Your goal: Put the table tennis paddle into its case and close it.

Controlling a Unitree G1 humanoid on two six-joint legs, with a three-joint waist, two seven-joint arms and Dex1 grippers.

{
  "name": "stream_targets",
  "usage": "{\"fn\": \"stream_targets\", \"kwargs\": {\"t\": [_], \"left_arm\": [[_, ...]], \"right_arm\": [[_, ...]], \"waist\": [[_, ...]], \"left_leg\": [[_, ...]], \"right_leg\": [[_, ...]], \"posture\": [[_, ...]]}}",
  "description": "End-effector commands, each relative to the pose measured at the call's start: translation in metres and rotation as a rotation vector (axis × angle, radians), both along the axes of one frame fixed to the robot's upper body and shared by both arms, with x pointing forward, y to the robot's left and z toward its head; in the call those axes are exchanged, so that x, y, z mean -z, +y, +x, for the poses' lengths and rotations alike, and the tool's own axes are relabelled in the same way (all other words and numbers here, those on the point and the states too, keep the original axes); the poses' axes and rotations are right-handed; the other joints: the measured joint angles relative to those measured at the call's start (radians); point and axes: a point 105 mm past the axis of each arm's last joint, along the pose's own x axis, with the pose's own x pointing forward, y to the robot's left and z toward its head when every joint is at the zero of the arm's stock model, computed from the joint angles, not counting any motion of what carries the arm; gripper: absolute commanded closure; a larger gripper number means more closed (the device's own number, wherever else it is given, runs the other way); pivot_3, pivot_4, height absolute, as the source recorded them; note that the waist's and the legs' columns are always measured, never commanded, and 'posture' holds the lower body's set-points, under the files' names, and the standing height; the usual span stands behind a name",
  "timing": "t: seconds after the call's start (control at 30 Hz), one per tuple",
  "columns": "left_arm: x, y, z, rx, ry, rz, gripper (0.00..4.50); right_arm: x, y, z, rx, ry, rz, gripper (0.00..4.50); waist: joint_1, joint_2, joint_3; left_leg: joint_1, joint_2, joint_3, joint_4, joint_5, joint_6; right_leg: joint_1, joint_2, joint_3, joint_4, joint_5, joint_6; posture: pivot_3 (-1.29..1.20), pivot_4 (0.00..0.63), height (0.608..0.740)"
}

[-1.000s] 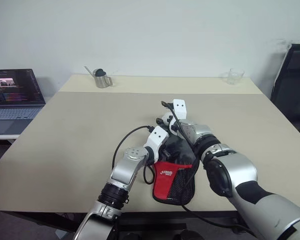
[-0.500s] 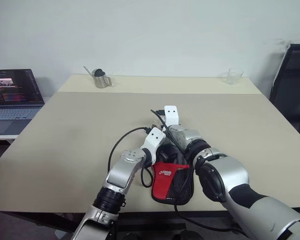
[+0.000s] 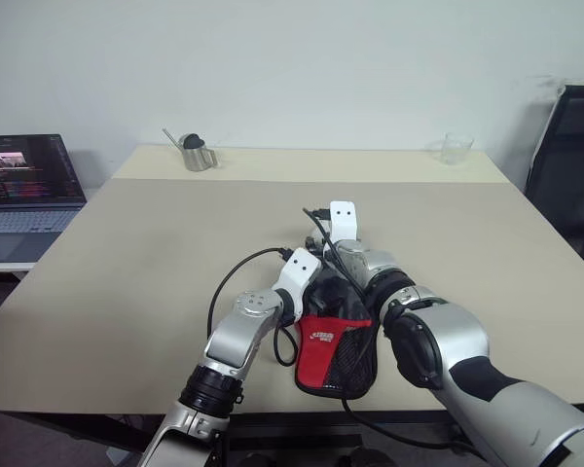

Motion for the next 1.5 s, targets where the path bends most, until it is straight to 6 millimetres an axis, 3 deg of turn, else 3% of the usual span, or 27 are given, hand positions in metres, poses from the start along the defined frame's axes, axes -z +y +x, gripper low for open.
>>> {"fn": "stream_targets", "kwargs": {"t": [0.03,0.17,0.27,0.63,0.93,1.07,1.17,1.37,1.5], "left_arm": [[-0.005,-0.001,-0.003,0.006,-0.020,0.003,0.02],[-0.005,0.001,-0.004,-0.003,-0.020,0.005,0.02],[-0.005,0.001,-0.004,-0.007,-0.020,0.006,0.00],[-0.004,0.003,-0.005,-0.023,-0.018,0.002,0.00],[-0.004,0.001,-0.005,-0.015,-0.015,0.002,0.00],[-0.002,-0.002,-0.006,-0.005,-0.007,-0.002,0.00],[-0.001,-0.004,-0.007,0.002,-0.004,-0.005,0.00],[-0.001,-0.008,-0.008,0.015,-0.003,-0.010,0.00],[-0.020,-0.014,-0.008,0.089,-0.043,-0.061,0.00]], "right_arm": [[-0.020,0.008,0.003,-0.006,-0.055,0.016,0.05],[-0.014,0.024,-0.004,-0.054,-0.042,0.008,0.05],[-0.012,0.032,-0.007,-0.076,-0.034,0.005,0.68],[-0.004,0.035,-0.010,-0.085,-0.019,-0.004,4.47],[-0.010,0.030,-0.007,-0.079,-0.034,0.006,4.47],[-0.027,0.030,-0.003,-0.100,-0.082,0.030,4.31],[-0.040,0.030,0.000,-0.113,-0.114,0.058,3.59],[-0.064,0.031,0.002,-0.152,-0.153,0.095,1.49],[-0.087,0.026,0.003,-0.252,-0.180,0.051,0.11]], "waist": [[0.000,0.000,0.000],[-0.001,0.000,0.000],[-0.001,0.000,0.000],[0.001,0.000,0.000],[0.001,0.000,0.000],[0.001,0.000,0.000],[0.001,0.000,0.000],[0.001,0.000,0.000],[0.002,0.000,0.000]], "left_leg": [[0.000,0.000,0.000,0.000,0.000,0.000],[0.000,0.000,0.000,-0.001,0.000,0.000],[0.000,0.000,0.000,-0.003,0.000,0.000],[0.000,0.000,0.000,-0.004,0.000,0.000],[0.000,0.000,0.001,-0.006,0.000,0.000],[0.000,0.000,0.001,-0.006,0.000,0.000],[0.000,0.000,0.001,-0.007,0.000,0.000],[0.000,0.000,0.001,-0.008,0.000,0.000],[0.000,0.000,0.001,-0.008,0.000,0.000]], "right_leg": [[0.000,0.000,0.000,0.000,0.000,0.000],[0.000,0.000,0.000,-0.001,0.000,0.000],[-0.001,0.000,0.000,-0.001,0.000,0.000],[-0.001,0.000,0.000,-0.003,0.000,-0.001],[-0.001,0.000,0.000,-0.004,0.000,-0.001],[-0.001,0.000,0.000,-0.005,0.000,-0.001],[-0.001,0.000,0.000,-0.005,0.000,-0.001],[-0.001,0.000,0.000,-0.006,0.000,-0.001],[-0.001,0.000,0.000,-0.006,0.000,-0.001]], "posture": [[0.00,0.150,0.740],[0.00,0.150,0.740],[0.00,0.150,0.740],[0.00,0.150,0.740],[0.00,0.150,0.740],[0.00,0.150,0.740],[0.00,0.150,0.740],[0.00,0.150,0.740],[0.00,0.150,0.740]]}}
